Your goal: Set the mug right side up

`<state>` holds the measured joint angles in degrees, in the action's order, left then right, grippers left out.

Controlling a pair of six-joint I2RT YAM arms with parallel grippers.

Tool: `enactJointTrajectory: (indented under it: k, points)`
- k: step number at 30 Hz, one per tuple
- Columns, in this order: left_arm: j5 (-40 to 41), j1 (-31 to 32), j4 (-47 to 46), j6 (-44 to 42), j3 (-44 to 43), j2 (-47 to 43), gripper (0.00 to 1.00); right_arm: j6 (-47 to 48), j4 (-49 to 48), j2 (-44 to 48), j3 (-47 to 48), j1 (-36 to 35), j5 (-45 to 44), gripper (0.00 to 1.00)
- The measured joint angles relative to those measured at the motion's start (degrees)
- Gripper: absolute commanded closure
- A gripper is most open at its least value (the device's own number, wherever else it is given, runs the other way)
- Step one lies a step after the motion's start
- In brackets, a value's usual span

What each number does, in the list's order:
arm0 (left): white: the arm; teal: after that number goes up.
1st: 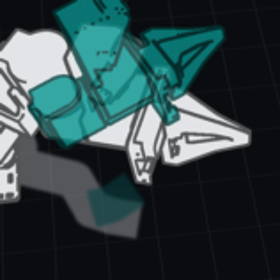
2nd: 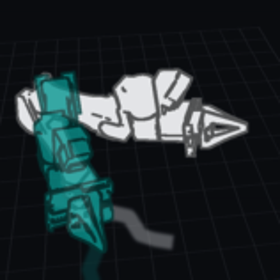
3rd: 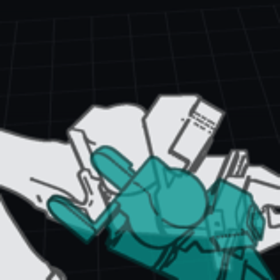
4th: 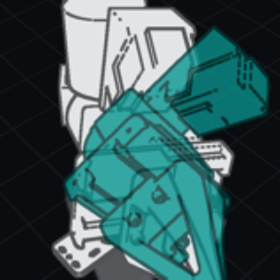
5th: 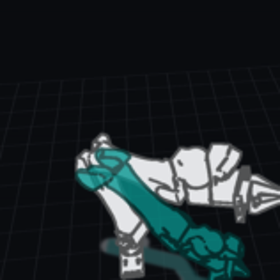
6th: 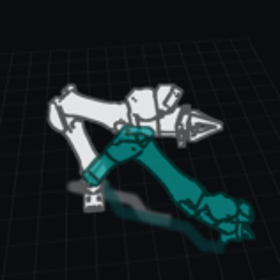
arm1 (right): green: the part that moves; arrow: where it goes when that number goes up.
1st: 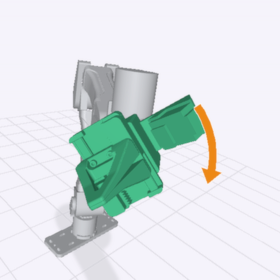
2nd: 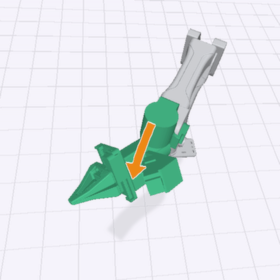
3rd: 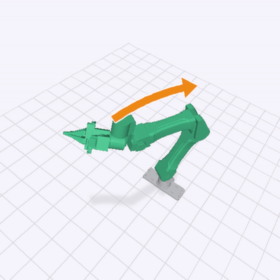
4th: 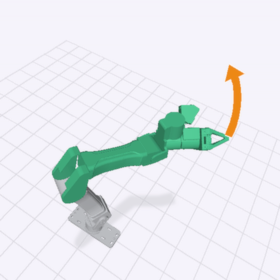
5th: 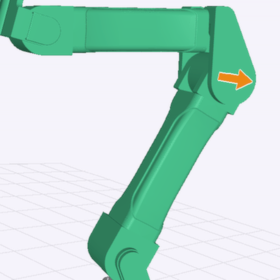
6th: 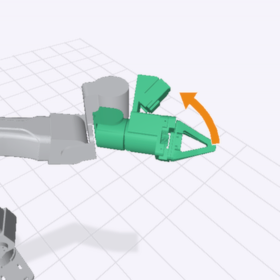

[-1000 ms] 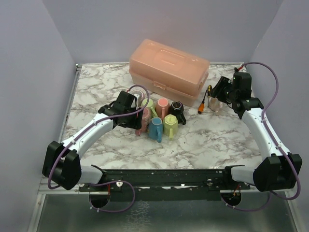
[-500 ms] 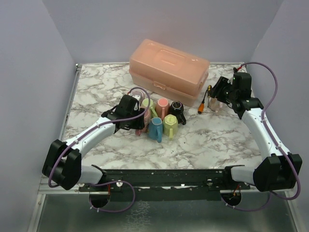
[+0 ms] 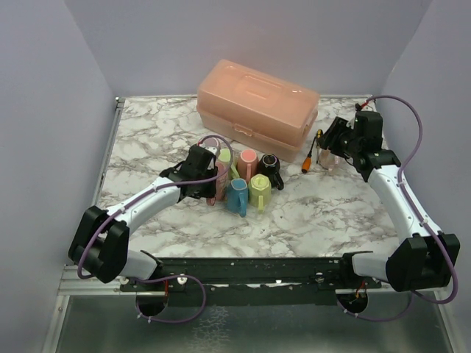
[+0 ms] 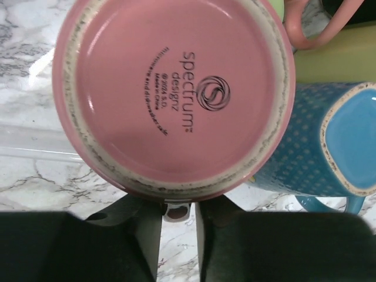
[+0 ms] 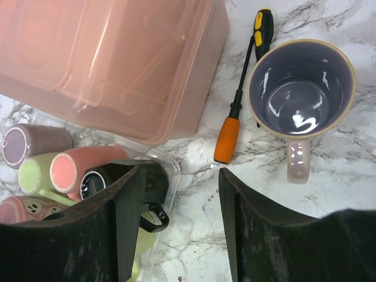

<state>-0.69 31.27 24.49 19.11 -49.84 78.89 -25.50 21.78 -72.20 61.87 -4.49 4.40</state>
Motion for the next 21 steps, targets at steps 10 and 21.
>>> enactJointTrajectory:
  k: [10,21]
  points:
    - [1.2,0.1,-0.2,-1.3,0.0,-0.6,1.00,0.0,-1.1,1.1,-1.2,0.0,0.0,0.44]
    - [10.0,0.1,2.2,-3.1,1.0,-12.2,1.00,-1.2,-2.9,4.9,-3.2,0.0,-0.3,0.47]
